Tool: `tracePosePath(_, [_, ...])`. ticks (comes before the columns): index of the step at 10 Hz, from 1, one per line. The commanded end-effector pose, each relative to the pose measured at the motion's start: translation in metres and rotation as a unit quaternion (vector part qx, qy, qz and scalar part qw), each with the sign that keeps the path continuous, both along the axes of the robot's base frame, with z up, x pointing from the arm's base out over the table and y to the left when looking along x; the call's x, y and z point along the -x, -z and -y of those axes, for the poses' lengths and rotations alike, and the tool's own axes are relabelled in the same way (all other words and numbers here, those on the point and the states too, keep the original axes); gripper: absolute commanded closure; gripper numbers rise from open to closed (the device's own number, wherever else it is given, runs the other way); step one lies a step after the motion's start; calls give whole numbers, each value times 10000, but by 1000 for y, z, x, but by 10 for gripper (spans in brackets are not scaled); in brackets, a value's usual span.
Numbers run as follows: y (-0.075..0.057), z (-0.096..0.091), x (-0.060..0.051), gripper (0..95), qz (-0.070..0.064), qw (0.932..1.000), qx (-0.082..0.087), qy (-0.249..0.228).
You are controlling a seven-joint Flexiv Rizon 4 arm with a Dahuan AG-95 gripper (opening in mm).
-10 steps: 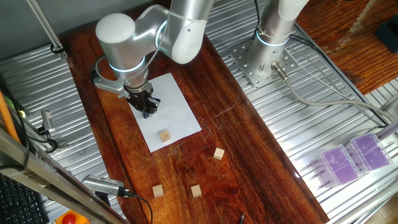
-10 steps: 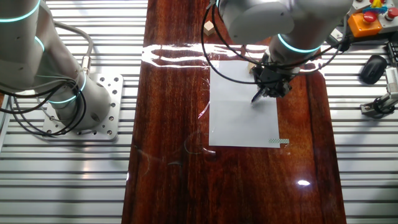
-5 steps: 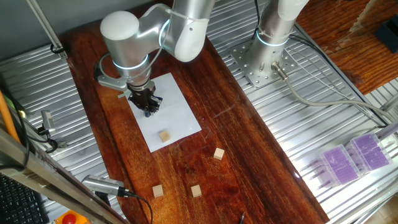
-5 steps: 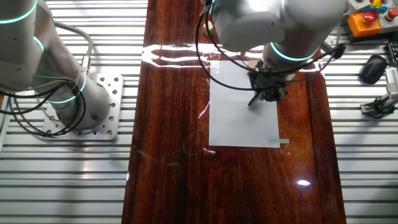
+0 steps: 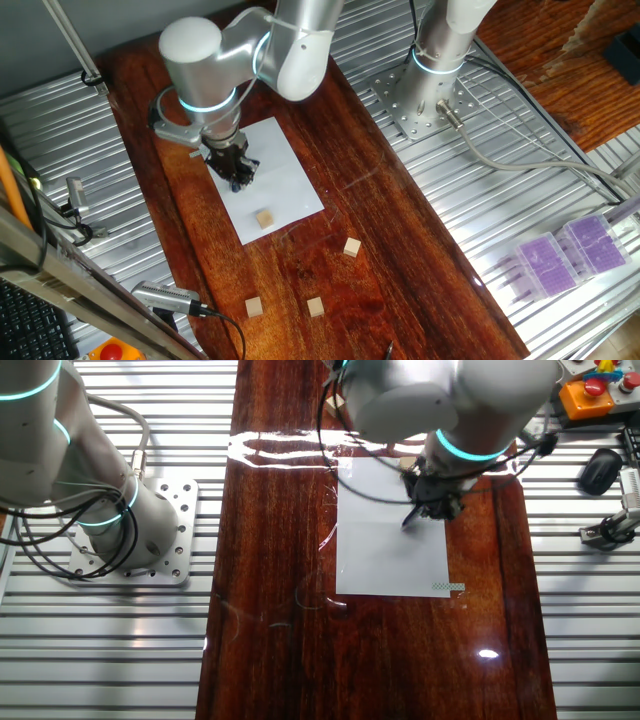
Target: Use the correction tape on paper
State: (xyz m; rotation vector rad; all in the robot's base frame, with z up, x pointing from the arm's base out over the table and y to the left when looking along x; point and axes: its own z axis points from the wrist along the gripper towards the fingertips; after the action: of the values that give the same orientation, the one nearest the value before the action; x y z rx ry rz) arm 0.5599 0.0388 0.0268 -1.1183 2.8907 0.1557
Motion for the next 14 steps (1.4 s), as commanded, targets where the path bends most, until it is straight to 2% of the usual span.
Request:
tracePosePath(1, [3,-9,-1,950,3,10000,-24,81])
tracePosePath(2, [-3,-10,-2,950,-15,9999,111,28])
tracePosePath(4, [-9,-9,-1,950,-58,9999,110,35])
tracePosePath(7, [-11,-3,2,950,-60,9999,153,-19])
tracePosePath(11, [-7,12,10,950,-34,9998,149,-119])
tracePosePath(14, [-2,13,12,950,5,9999,126,-95])
